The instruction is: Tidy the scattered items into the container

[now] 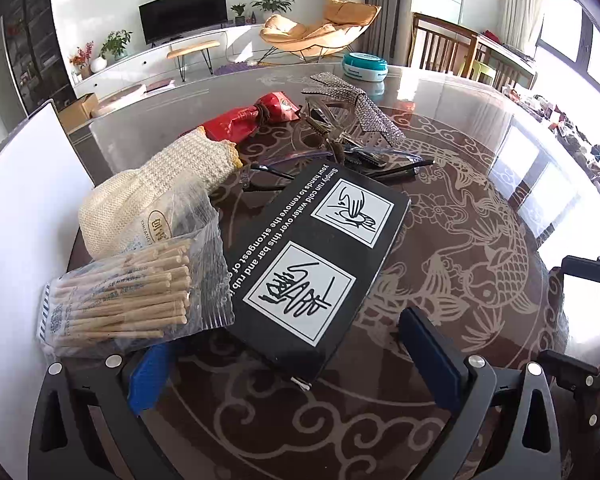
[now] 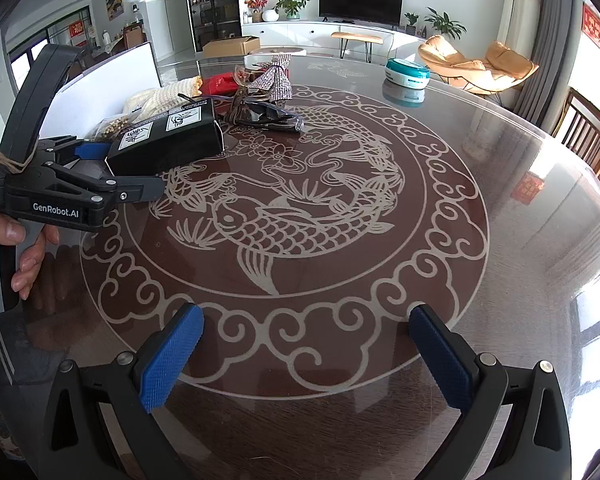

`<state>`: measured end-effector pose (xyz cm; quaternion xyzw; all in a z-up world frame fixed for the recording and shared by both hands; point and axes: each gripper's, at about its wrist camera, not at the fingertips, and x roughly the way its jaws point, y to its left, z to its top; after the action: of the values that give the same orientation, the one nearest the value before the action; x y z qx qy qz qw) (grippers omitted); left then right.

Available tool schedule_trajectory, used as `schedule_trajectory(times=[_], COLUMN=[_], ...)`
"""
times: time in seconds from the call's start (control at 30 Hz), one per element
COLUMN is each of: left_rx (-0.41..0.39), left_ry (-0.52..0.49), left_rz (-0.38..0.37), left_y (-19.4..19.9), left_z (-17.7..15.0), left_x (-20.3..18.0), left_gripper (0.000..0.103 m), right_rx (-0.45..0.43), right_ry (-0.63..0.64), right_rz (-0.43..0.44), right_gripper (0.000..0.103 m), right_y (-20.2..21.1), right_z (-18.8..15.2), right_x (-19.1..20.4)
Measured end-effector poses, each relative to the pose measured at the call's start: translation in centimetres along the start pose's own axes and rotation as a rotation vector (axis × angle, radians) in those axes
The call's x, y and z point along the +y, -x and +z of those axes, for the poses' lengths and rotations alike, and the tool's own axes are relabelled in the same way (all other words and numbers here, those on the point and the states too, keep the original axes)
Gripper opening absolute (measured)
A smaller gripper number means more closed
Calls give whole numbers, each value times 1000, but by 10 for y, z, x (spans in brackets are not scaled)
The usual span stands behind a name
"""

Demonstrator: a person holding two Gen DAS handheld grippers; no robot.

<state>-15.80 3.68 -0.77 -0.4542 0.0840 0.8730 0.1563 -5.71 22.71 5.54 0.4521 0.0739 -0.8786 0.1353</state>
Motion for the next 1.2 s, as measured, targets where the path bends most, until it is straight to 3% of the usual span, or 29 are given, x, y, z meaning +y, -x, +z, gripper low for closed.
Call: schedule_trajectory(times=[0.1, 0.2, 0.23, 0.27, 0.37, 0.77, 1.03, 1.2], left_rx=[-1, -12, -31, -49, -59, -58, -58, -56], left_ry=[-18, -100, -121, -130, -111, 0, 105, 104], left_rz=[-13, -61, -84, -97, -97, 3, 73, 80], left_y=[-7, -6, -3, 1, 6, 66, 75, 73], left_z=[8, 9, 8, 7, 4, -80, -98, -98], left_x=[-3, -17, -20, -22, -22, -48, -29, -29], left_gripper=[103, 100, 80, 70, 60, 59, 60, 60], right_rx=[0, 0, 0, 0, 0, 0, -1, 7], right_ry=[1, 2, 3, 3, 2, 3, 2, 46], right_rz=[1, 2, 1, 1, 1, 2, 3, 38], right_gripper=[103, 103, 103, 103, 103, 103, 103, 103], right_y=[0, 0, 0, 0, 0, 0, 0, -8], right_z=[0, 1, 1, 1, 1, 1, 1, 12], right_x=[0, 1, 1, 1, 1, 1, 1, 3])
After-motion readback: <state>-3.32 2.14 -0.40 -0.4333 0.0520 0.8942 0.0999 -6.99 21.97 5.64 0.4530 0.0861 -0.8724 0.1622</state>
